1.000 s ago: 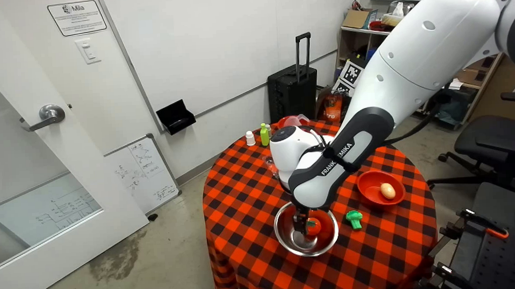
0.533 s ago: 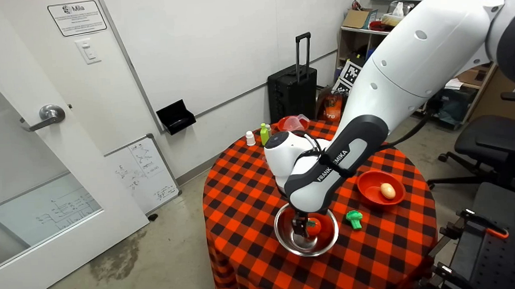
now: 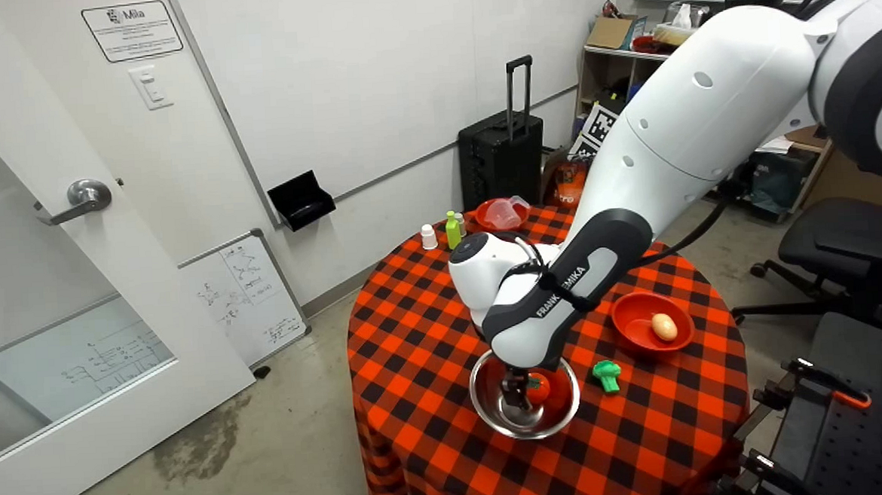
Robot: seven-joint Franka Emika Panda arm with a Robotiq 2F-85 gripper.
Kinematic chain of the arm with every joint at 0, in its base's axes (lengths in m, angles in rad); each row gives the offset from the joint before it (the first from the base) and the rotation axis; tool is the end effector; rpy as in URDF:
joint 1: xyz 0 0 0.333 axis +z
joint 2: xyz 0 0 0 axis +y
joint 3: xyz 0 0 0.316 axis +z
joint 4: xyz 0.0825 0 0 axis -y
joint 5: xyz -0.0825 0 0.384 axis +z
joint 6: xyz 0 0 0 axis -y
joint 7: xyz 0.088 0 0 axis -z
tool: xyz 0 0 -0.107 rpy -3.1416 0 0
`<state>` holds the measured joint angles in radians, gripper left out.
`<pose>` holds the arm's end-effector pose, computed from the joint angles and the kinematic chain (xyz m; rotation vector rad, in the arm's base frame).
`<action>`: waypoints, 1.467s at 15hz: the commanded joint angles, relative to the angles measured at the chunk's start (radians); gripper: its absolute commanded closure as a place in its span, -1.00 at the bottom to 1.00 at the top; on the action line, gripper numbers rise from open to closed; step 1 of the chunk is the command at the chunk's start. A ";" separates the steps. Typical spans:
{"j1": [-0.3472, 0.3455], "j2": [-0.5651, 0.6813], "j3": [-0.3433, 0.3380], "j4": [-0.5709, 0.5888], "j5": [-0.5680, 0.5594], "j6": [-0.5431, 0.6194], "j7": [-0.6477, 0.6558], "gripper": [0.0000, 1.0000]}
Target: Take the tomato out of the silver basin and place it on the table
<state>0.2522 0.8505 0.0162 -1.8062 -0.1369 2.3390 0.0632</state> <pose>0.5735 0.1557 0.0491 2.9507 0.4649 -0.4530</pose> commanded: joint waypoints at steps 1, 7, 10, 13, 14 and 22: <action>0.020 0.046 -0.018 0.069 -0.040 -0.059 0.031 -1.00; 0.018 0.086 -0.020 0.118 -0.057 -0.098 0.030 -1.00; 0.017 0.103 -0.018 0.139 -0.055 -0.108 0.029 -1.00; 0.019 0.117 -0.019 0.154 -0.054 -0.114 0.030 -0.92; 0.018 0.121 -0.018 0.160 -0.054 -0.118 0.028 -0.67; 0.017 0.142 -0.017 0.194 -0.052 -0.149 0.027 0.25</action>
<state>0.2556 0.9667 0.0074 -1.6556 -0.1676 2.2260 0.0633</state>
